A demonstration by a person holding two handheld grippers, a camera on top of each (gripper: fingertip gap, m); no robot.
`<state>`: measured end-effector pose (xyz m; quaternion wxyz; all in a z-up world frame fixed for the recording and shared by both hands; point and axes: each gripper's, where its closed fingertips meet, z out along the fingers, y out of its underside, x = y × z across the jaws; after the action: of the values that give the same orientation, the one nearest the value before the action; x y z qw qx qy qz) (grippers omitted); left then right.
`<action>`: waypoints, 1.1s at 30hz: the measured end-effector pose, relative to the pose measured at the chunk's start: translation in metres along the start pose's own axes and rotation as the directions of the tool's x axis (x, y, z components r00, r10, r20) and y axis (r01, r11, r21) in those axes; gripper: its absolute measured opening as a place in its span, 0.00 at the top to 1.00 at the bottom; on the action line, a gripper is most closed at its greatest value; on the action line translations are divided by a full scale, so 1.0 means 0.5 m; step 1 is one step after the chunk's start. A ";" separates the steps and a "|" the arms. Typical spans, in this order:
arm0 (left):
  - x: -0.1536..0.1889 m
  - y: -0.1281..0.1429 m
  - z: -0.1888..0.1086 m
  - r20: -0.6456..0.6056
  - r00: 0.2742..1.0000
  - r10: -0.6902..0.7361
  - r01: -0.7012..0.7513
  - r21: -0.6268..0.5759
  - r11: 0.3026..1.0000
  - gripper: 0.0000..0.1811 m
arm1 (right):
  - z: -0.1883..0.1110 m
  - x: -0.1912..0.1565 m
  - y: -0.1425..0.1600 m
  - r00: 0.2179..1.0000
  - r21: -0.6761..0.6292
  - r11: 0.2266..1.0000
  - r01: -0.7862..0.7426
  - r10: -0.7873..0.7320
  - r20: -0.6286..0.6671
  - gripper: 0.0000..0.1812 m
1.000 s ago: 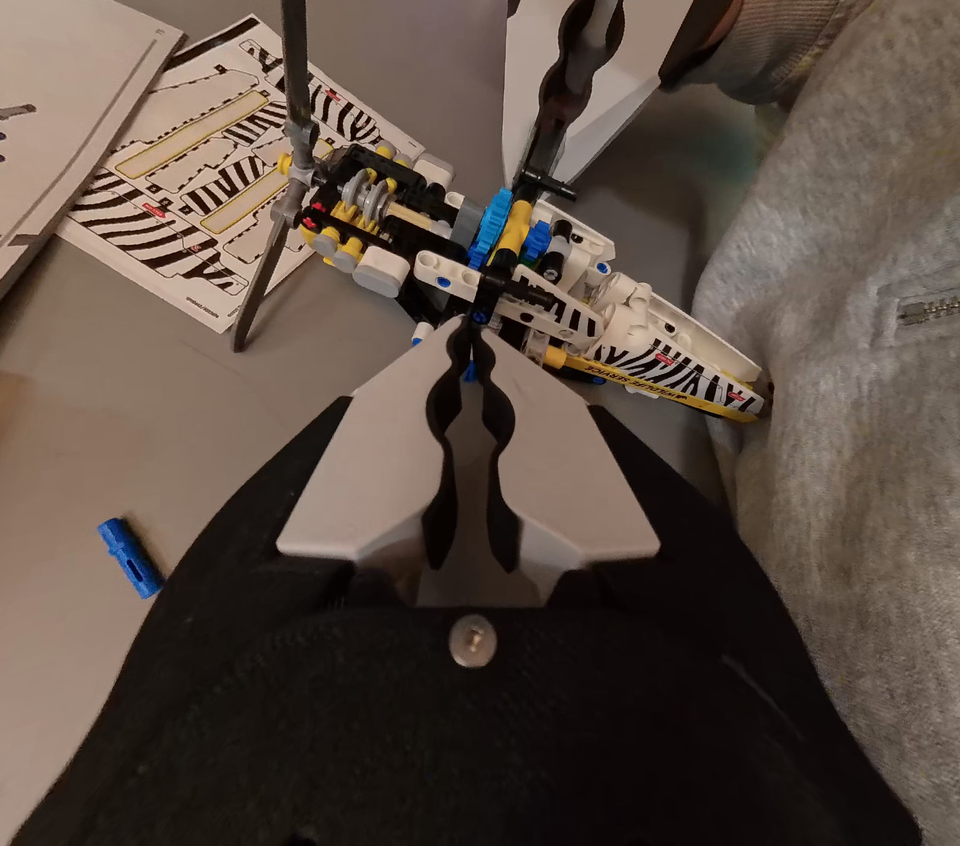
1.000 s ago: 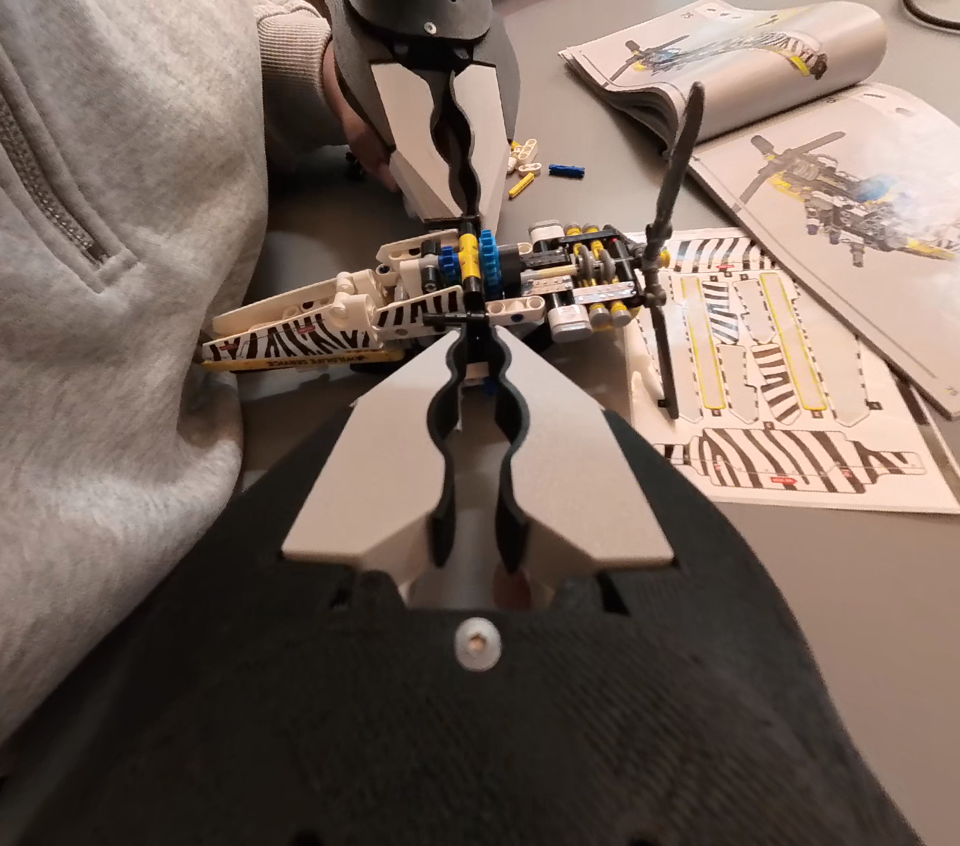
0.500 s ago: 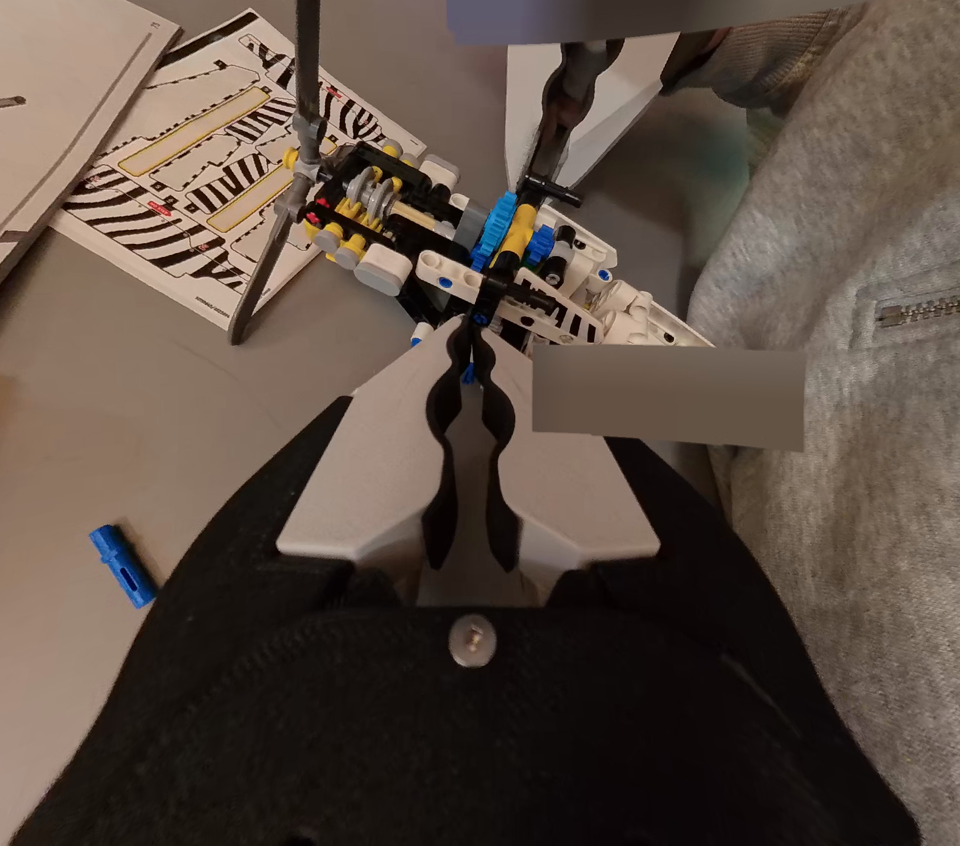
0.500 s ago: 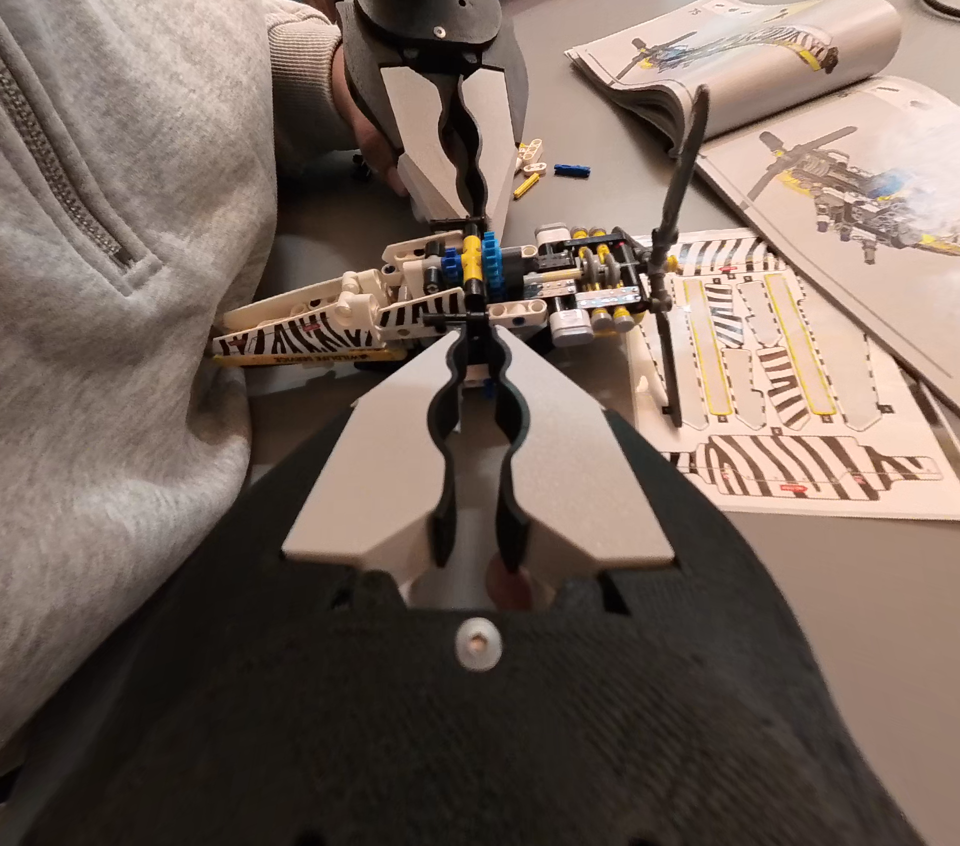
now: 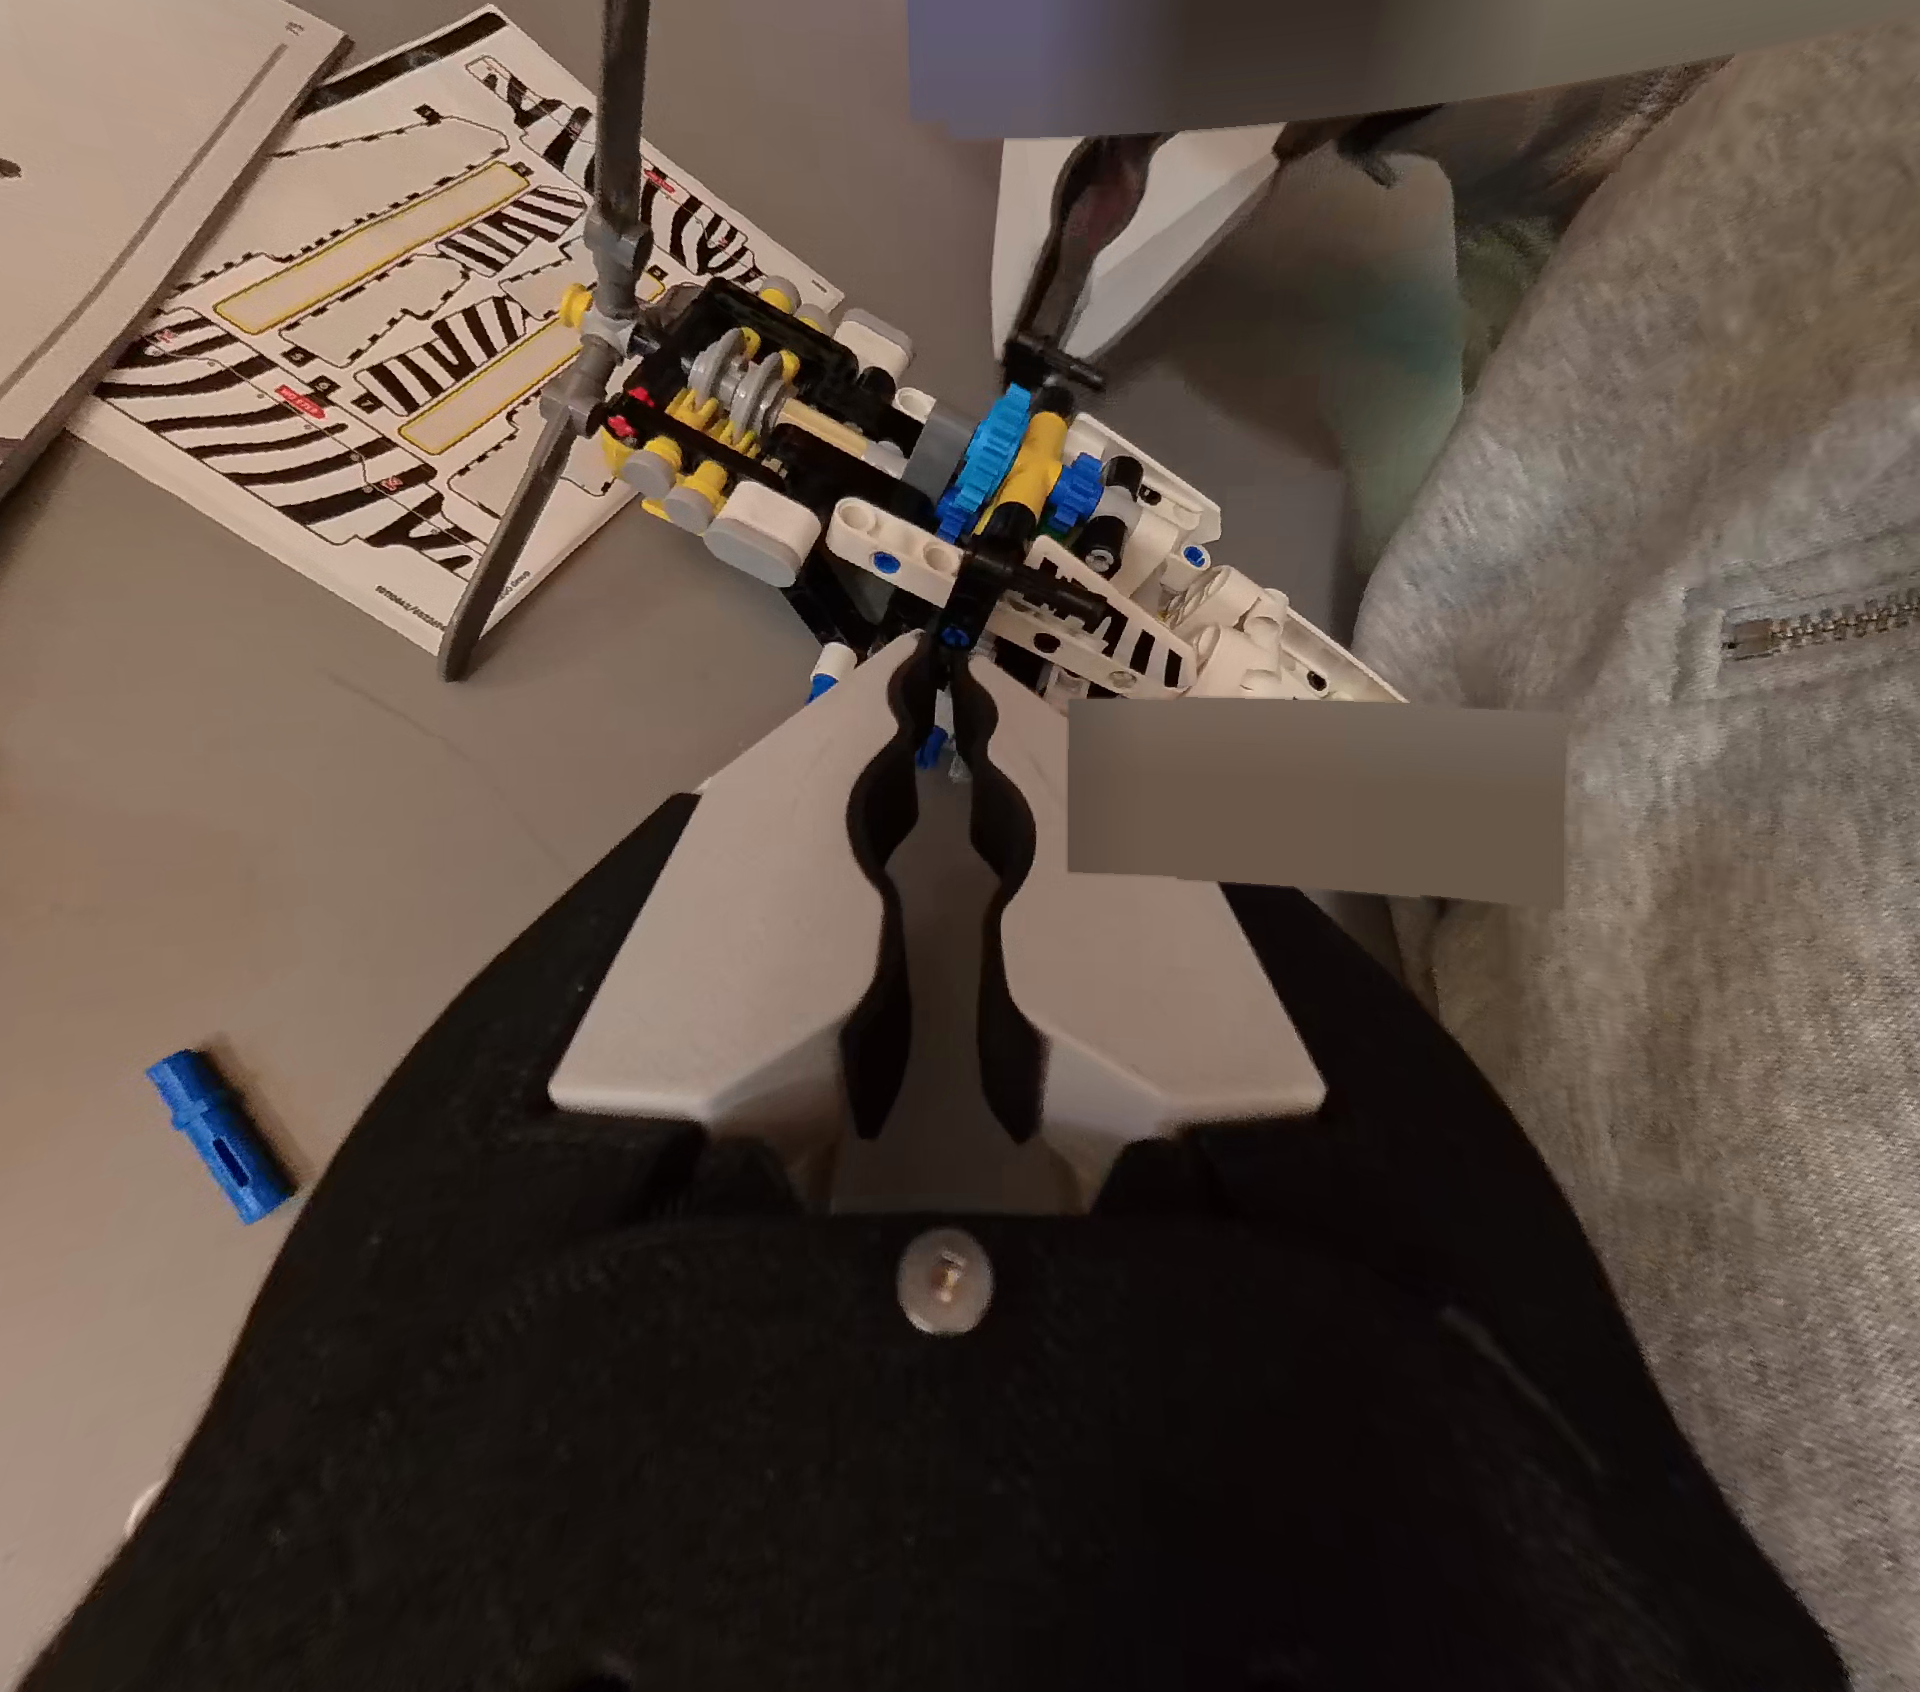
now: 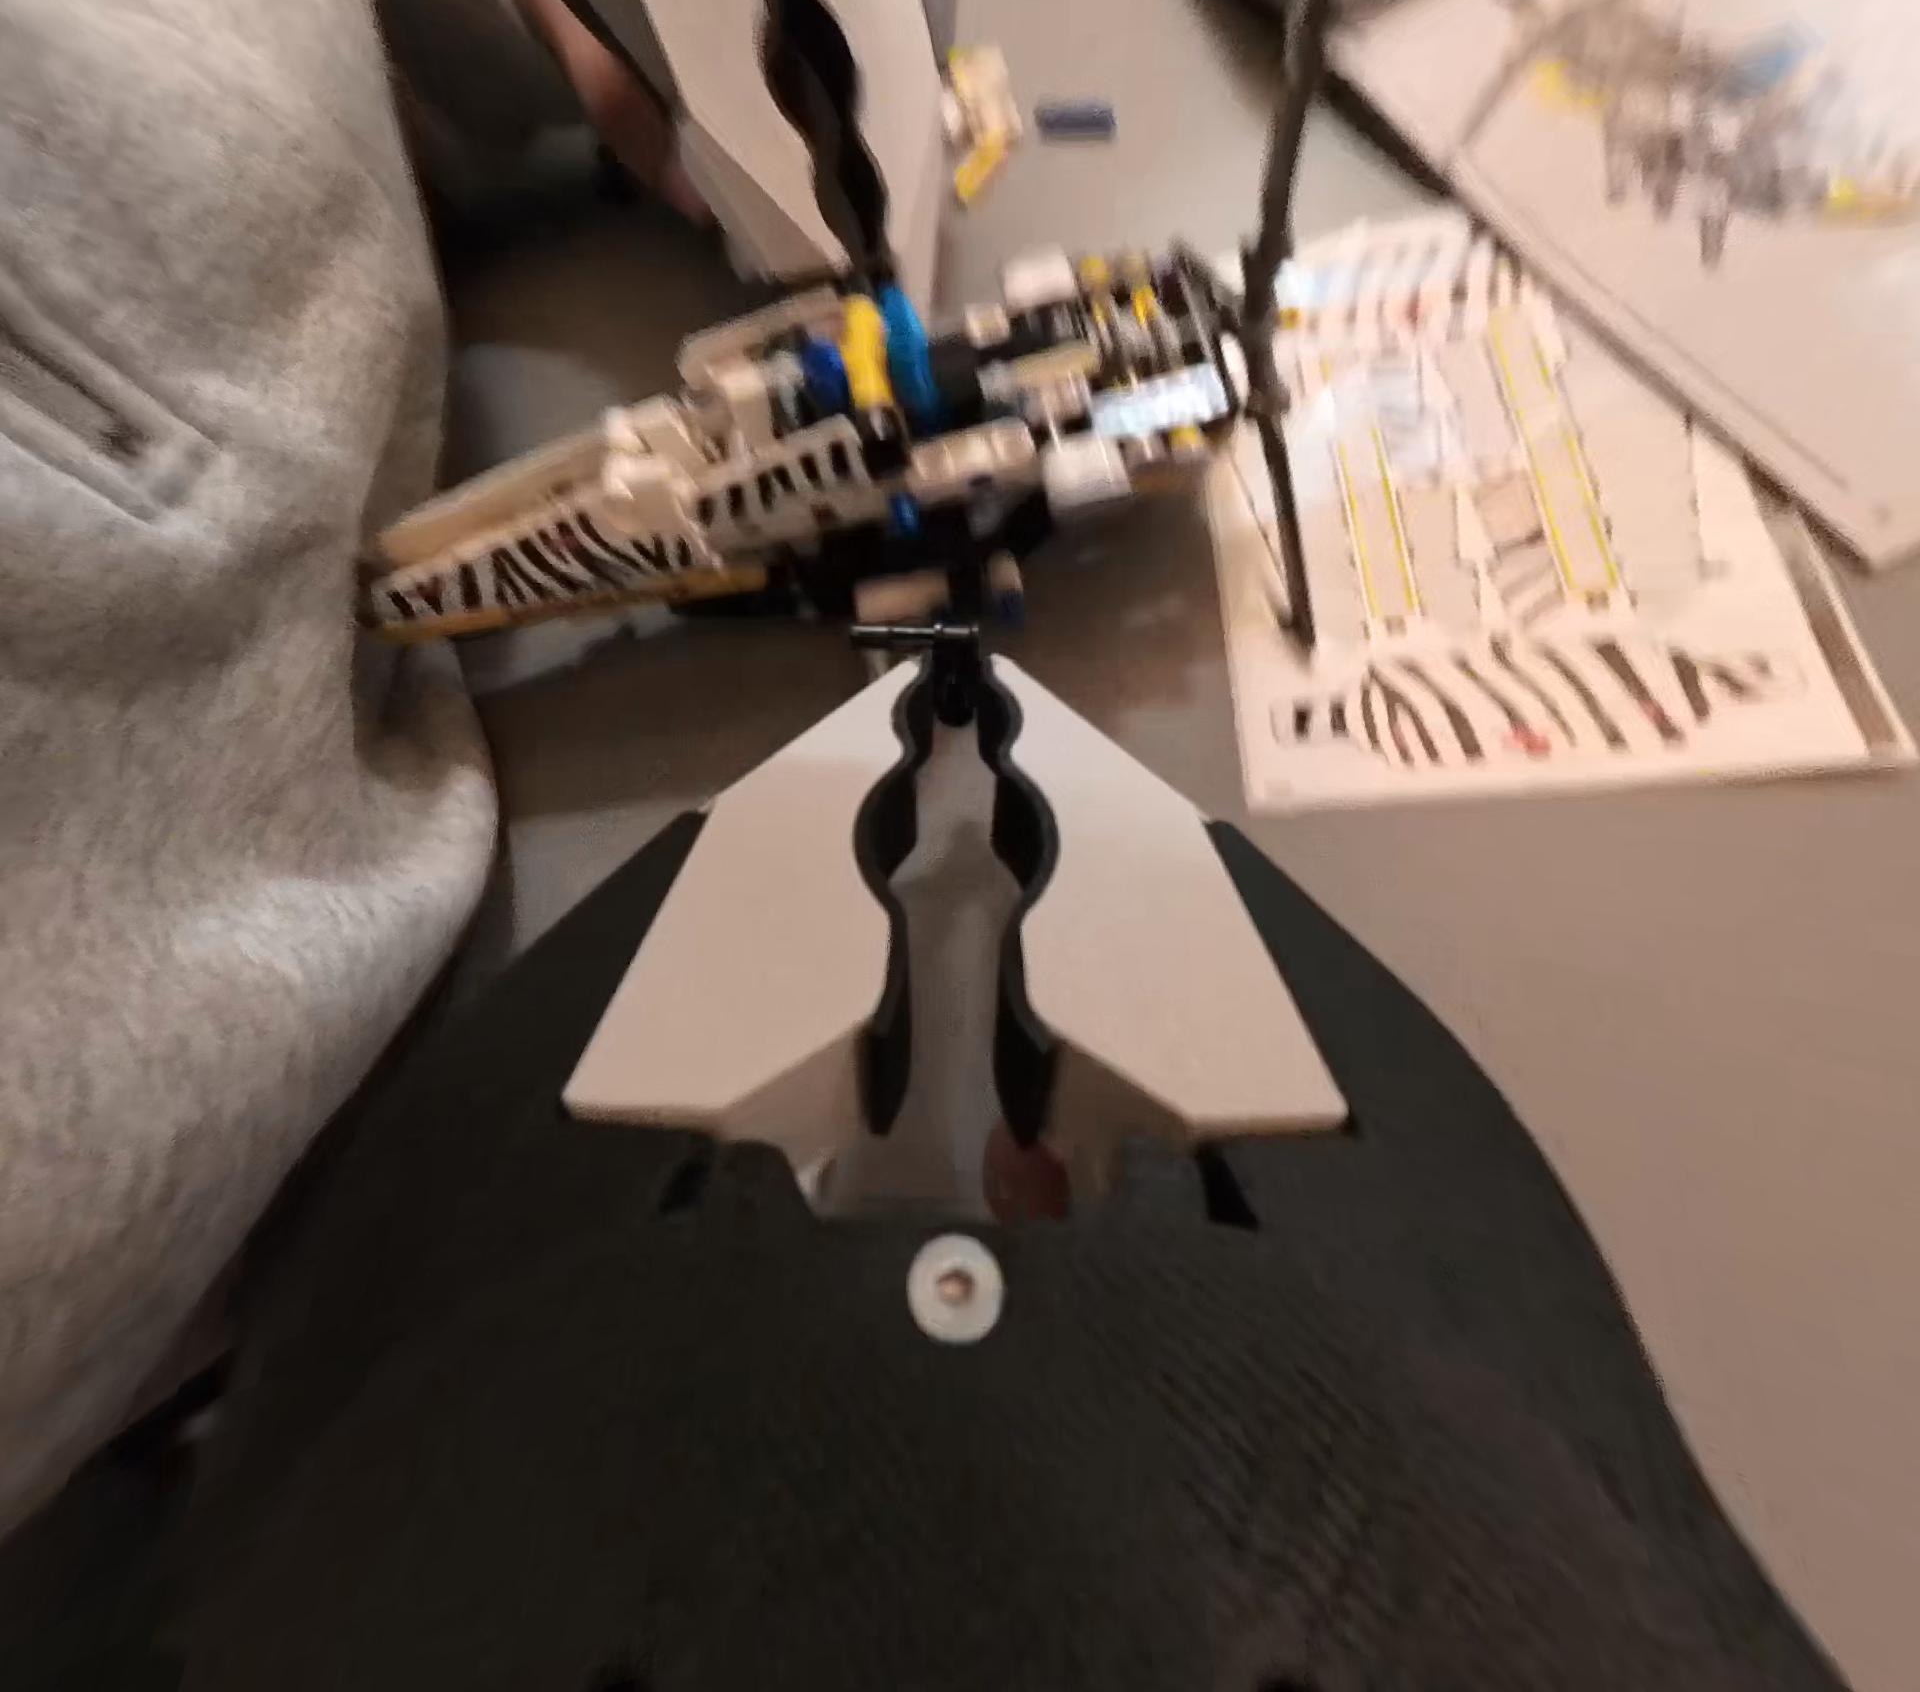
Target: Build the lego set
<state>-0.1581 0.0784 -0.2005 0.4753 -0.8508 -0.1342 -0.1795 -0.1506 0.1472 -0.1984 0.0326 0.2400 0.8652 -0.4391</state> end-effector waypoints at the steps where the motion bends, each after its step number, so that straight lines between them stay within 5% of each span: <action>1: 0.000 0.000 0.000 -0.001 1.000 -0.003 0.003 0.002 1.000 1.00 | -0.006 0.011 0.026 0.999 -0.110 0.994 -0.006 0.001 -0.048 0.97; 5: -0.001 -0.002 -0.002 -0.005 1.000 -0.012 0.012 0.011 1.000 1.00 | -0.033 0.049 0.075 0.962 -0.364 0.929 0.066 -0.157 -0.225 0.97; 16: -0.001 -0.005 -0.005 0.006 1.000 -0.001 0.001 0.025 1.000 1.00 | -0.047 0.054 0.078 0.944 -0.409 0.912 0.035 -0.164 -0.286 0.87; 23: -0.001 -0.006 -0.006 -0.006 1.000 -0.010 0.010 0.027 1.000 1.00 | -0.038 0.061 0.065 0.942 -0.496 0.857 0.139 -0.269 -0.201 0.94; 29: 0.000 -0.007 -0.007 -0.005 1.000 -0.008 0.008 0.033 0.999 1.00 | -0.033 0.064 0.083 0.923 -0.630 0.730 0.264 -0.381 -0.055 0.97; 33: 0.001 -0.012 -0.014 -0.015 1.000 -0.024 0.025 0.060 0.998 0.97 | -0.032 0.064 0.075 0.921 -0.603 0.749 0.275 -0.386 -0.059 0.97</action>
<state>-0.1613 0.0753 -0.1923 0.4992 -0.8332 -0.1465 -0.1875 -0.1597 0.1908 -0.2248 -0.0519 0.0994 0.9855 -0.1272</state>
